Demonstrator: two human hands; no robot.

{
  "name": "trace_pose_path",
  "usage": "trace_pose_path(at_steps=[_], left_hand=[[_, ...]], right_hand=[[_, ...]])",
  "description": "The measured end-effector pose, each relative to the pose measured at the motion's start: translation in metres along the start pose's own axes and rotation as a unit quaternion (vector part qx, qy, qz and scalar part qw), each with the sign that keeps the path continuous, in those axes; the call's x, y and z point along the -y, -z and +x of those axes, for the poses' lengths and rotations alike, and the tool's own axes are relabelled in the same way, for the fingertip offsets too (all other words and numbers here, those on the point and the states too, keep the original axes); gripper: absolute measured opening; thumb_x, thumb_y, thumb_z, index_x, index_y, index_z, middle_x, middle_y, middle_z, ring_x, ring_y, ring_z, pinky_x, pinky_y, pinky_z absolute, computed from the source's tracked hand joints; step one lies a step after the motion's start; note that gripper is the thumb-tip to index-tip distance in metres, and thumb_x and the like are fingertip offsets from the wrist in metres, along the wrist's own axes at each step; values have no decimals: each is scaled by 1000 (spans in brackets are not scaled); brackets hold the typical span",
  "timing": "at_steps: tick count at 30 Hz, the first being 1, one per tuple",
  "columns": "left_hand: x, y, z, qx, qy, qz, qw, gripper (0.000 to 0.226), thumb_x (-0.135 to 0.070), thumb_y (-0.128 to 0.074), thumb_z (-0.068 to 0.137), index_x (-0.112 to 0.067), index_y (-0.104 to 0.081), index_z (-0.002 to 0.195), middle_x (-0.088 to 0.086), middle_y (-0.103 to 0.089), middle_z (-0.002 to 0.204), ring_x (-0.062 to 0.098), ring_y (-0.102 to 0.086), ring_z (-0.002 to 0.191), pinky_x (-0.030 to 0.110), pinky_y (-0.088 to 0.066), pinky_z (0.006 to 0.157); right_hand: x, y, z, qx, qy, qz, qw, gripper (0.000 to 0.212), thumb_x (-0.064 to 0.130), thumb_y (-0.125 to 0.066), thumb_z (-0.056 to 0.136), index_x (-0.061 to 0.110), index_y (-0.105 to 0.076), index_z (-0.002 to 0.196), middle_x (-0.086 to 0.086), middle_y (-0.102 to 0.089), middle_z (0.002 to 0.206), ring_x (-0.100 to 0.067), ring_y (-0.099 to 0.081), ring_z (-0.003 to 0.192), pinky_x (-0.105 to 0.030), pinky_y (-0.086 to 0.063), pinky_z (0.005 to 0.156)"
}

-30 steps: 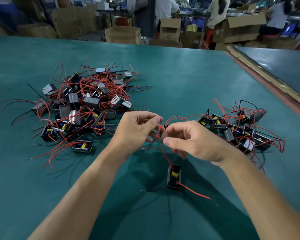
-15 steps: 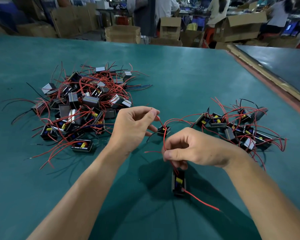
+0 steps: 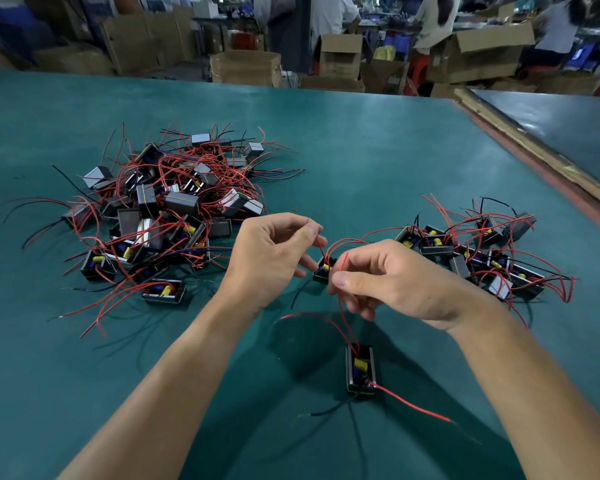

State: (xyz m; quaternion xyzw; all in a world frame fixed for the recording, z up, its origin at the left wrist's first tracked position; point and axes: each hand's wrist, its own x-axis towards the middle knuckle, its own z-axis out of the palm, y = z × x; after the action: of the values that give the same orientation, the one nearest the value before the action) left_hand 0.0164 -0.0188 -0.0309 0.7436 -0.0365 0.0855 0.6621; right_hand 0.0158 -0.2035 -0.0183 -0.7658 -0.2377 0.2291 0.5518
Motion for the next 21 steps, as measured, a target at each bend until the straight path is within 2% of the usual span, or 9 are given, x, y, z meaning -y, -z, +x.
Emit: trace_pose_path(at_steps=[3, 5, 10, 14, 21], left_hand=[[0, 0, -1, 21, 0, 20, 1000, 13, -9, -61, 94, -13, -71, 87, 4, -75, 77, 17, -61, 52, 26, -49, 49], [0, 0, -1, 30, -6, 28, 999, 12, -6, -63, 93, -12, -72, 88, 5, -75, 76, 16, -59, 52, 27, -49, 49], [0, 0, -1, 38, -4, 26, 999, 6, -6, -66, 90, -8, -72, 92, 2, -74, 70, 12, -55, 48, 25, -47, 48], [1, 2, -1, 47, 0, 24, 999, 3, -6, -70, 87, -9, -70, 88, 4, -73, 67, 12, -54, 44, 20, -46, 46], [1, 1, -1, 51, 3, 29, 998, 2, -4, -71, 86, -5, -69, 86, 13, -71, 67, 14, -50, 39, 19, -43, 43]], right_hand=[[1, 1, 0, -14, -1, 25, 1000, 23, 27, -61, 89, 6, -68, 84, -3, -64, 63, -17, -55, 59, -21, -48, 52], [2, 1, 0, -25, 3, 33, 999, 23, 29, -61, 88, 8, -70, 85, -4, -64, 64, -17, -55, 59, -22, -48, 53], [3, 5, 1, -75, 18, 50, 996, 18, 14, -60, 98, 15, -73, 86, -6, -67, 67, -14, -54, 51, -21, -47, 51], [3, 5, 2, -106, 36, 48, 993, 20, 10, -62, 96, 16, -75, 82, -4, -67, 66, -12, -53, 50, -19, -46, 50], [-2, 6, 6, -191, 55, 20, 980, 22, 7, -67, 92, 22, -77, 78, -2, -73, 73, -11, -53, 50, -20, -46, 51]])
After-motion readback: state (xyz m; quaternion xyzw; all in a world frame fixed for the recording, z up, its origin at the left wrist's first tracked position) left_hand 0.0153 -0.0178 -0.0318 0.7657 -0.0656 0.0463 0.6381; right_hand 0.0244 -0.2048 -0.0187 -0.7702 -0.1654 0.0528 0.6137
